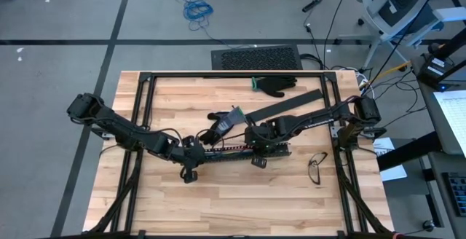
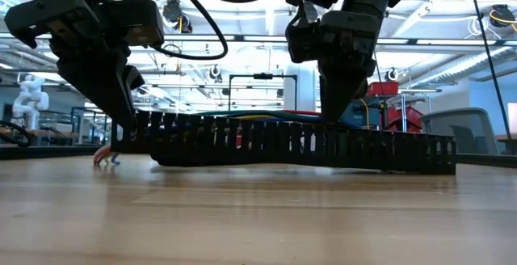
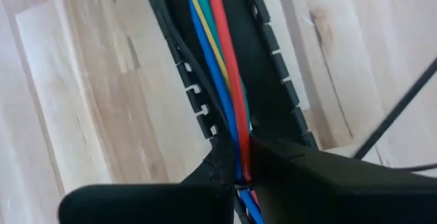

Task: Ziptie cables
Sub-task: Put the zip tied cable wires into the black cable duct

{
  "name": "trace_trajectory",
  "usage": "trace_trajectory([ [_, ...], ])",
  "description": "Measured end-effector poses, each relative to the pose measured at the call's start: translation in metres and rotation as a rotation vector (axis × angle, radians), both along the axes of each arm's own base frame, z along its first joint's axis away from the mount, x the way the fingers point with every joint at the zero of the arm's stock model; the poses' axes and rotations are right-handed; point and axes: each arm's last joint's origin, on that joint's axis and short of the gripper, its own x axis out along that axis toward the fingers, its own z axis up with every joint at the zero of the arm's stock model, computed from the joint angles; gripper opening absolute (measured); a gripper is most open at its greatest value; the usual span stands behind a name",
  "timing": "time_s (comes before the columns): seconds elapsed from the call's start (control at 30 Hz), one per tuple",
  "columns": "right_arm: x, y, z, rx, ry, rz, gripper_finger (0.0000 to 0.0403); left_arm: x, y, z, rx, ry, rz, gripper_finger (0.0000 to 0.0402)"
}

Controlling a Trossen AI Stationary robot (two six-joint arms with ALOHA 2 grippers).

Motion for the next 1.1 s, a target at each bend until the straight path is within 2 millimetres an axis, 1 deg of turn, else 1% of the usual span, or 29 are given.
trace_trajectory([
  [0.07, 0.000, -0.003, 0.000, 0.012, 0.002, -0.021, 0.0020, 0.000, 0.000, 0.000, 0.000, 0.001, 0.000, 0.0018],
  [0.2, -0.002, -0.007, 0.001, 0.004, 0.021, 0.000, 0.0020, 0.000, 0.000, 0.000, 0.000, -0.004, 0.000, 0.0018],
  [0.27, -0.003, -0.010, 0.001, 0.005, 0.024, 0.040, 0.0020, 0.001, 0.000, 0.000, -0.001, -0.006, 0.000, 0.0018],
  [0.37, -0.008, -0.010, 0.001, -0.036, 0.044, 0.151, 0.0020, -0.002, 0.000, -0.002, 0.007, 0.023, -0.005, 0.0018],
  [0.5, -0.009, -0.010, 0.001, -0.044, 0.053, 0.177, 0.0020, -0.002, 0.000, -0.002, -0.003, 0.022, -0.009, 0.0018],
  [0.7, -0.012, -0.010, 0.001, -0.042, 0.085, 0.175, 0.0020, -0.004, -0.002, -0.002, 0.003, 0.034, -0.018, 0.0018],
  [0.83, -0.017, -0.010, 0.000, -0.038, 0.137, 0.153, 0.0020, -0.007, -0.003, -0.006, 0.011, 0.048, -0.025, 0.0018],
  [1.1, -0.019, -0.011, -0.001, -0.031, 0.166, 0.134, 0.0020, -0.007, -0.005, -0.006, 0.007, 0.042, -0.034, 0.0018],
])
